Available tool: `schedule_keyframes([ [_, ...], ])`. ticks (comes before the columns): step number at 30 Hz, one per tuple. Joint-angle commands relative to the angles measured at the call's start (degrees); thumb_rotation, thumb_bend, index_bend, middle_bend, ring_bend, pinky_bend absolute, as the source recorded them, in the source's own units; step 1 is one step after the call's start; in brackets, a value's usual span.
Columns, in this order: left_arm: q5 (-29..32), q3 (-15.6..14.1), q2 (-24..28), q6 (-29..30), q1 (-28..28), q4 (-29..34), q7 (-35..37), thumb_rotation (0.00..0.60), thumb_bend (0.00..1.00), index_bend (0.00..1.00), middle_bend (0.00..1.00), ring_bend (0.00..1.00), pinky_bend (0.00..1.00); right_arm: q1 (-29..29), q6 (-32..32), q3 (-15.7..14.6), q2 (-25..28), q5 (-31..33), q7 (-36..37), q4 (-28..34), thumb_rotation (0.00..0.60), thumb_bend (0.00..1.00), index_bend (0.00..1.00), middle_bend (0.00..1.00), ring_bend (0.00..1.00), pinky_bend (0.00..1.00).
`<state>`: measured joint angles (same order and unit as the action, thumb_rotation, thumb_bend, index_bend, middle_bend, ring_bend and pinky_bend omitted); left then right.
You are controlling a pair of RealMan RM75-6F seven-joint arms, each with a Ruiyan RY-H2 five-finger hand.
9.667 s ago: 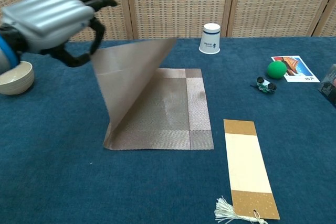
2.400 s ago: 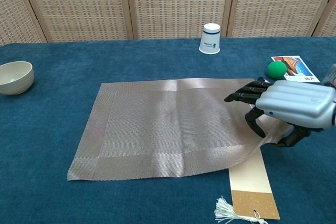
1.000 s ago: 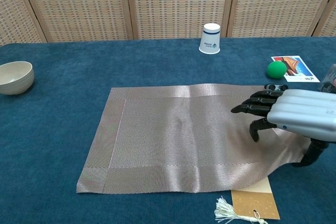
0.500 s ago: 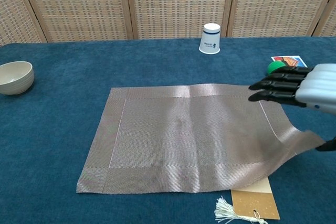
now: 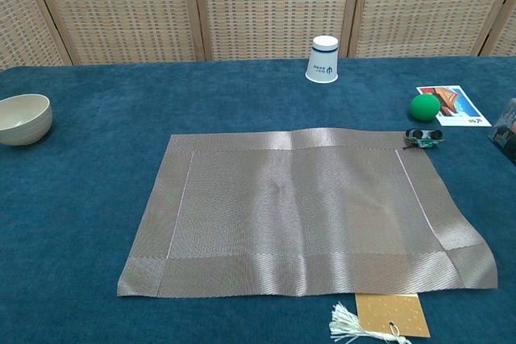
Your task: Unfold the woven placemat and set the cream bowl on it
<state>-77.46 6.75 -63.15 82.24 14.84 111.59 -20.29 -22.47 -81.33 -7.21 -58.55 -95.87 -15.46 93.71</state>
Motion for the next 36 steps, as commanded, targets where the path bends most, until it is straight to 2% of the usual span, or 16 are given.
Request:
schedule_keyframes([
  [1,2.26,1.37,-0.67,-3.11,1.59,-6.03,3.46,0.600,0.00,0.00,0.00,0.00,0.00,3.20,-3.66,2.94,-2.97,4.35,6.76,-1.98,0.600,0.00,0.00,0.00,0.00,0.00],
  [5,5.74,2.75,-2.60,-9.29,4.23,-14.47,9.38,0.600,0.00,0.00,0.00,0.00,0.00,5.39,-5.92,5.40,-7.51,7.27,9.27,-4.27,0.600,0.00,0.00,0.00,0.00,0.00],
  [8,7.26,3.13,-4.64,-12.39,5.74,-20.32,11.08,0.600,0.00,0.00,0.00,0.00,0.00,6.55,-6.86,6.29,-10.33,8.30,10.20,-5.91,0.600,0.00,0.00,0.00,0.00,0.00],
  [11,8.78,3.54,-7.24,-15.69,7.19,-26.59,13.79,0.600,0.00,0.06,0.00,0.00,0.00,7.27,-7.07,6.68,-12.29,8.51,11.58,-7.41,0.600,0.00,0.00,0.00,0.00,0.00],
  [21,9.37,2.92,-16.76,-26.11,11.77,-48.29,21.98,0.600,0.00,0.20,0.00,0.00,0.00,7.65,-5.72,7.92,-12.69,8.45,11.25,-8.56,0.600,0.00,0.00,0.00,0.00,0.00],
  [26,11.02,3.31,-19.64,-31.49,13.88,-54.48,23.68,0.600,0.03,0.27,0.00,0.00,0.00,7.67,-5.05,8.26,-12.80,8.31,11.39,-8.92,0.600,0.00,0.01,0.00,0.00,0.00],
  [34,11.97,3.93,-25.63,-37.33,17.21,-64.79,25.67,0.600,0.08,0.30,0.00,0.00,0.00,7.90,-4.31,8.91,-13.06,8.00,11.48,-9.46,0.600,0.00,0.02,0.00,0.00,0.00],
  [36,11.82,4.10,-26.90,-37.98,17.81,-66.78,26.38,0.600,0.14,0.35,0.00,0.00,0.00,8.01,-4.31,9.06,-13.11,7.84,11.45,-9.55,0.600,0.00,0.02,0.00,0.00,0.00],
])
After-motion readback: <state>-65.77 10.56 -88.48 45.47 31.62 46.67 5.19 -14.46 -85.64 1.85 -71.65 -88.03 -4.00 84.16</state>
